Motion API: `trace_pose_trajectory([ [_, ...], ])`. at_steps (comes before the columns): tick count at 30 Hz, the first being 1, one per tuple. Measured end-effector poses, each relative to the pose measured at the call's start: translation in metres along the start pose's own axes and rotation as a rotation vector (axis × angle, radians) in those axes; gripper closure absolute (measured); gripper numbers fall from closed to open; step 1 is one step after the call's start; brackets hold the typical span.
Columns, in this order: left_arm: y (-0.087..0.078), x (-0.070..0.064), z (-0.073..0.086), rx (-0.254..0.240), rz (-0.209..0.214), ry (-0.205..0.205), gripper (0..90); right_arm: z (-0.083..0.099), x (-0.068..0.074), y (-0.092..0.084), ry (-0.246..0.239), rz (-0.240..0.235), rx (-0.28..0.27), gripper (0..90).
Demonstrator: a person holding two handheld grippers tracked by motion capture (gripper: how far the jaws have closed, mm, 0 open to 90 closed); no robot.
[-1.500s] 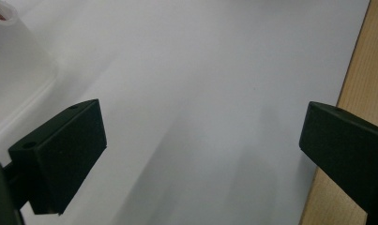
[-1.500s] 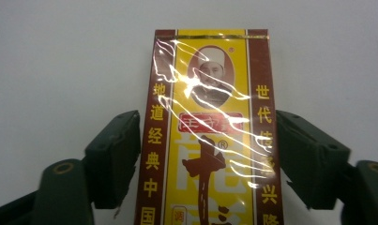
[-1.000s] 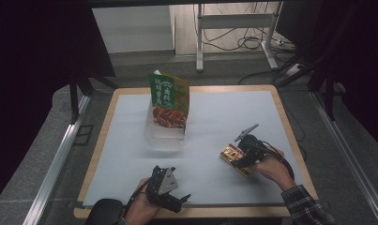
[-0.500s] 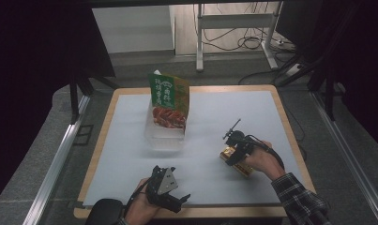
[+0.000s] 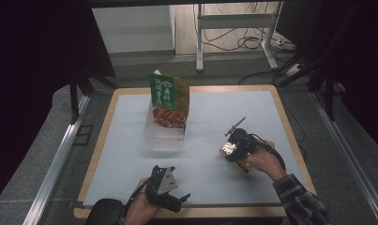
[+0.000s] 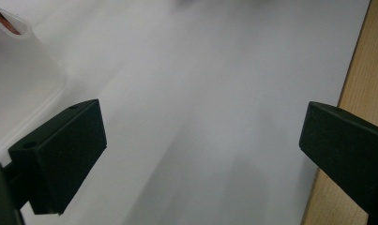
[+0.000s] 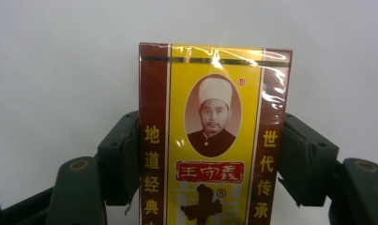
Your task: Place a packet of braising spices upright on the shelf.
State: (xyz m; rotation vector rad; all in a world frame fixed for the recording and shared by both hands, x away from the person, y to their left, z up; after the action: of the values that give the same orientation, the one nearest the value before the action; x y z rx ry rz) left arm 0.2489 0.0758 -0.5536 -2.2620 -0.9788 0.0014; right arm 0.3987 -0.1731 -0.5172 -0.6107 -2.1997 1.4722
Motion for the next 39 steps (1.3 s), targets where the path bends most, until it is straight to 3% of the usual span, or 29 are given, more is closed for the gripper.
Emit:
trace_pose_trajectory([
  [17,-0.001,0.001,-0.001,-0.015,-0.008,-0.011,0.7,-0.005,0.004,-0.030,-0.033,0.006,-0.220,32.0],
  [39,-0.002,0.001,-0.001,-0.017,-0.013,-0.005,0.7,-0.018,0.011,-0.045,-0.051,-0.018,-0.370,31.9],
])
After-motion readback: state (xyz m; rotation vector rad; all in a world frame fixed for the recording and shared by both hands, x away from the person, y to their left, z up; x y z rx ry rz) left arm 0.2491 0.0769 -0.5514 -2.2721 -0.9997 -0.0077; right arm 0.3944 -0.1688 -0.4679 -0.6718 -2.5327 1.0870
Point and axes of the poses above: each handheld gripper's, and its own axes: y roughly forward along the jaws, z roughly out of its underside, x roughly to its left, the point moved 4 cm from there along y, roughly forward along the jaws, and after that the axes turned 9 degrees about -z, right-handed, at the moved point
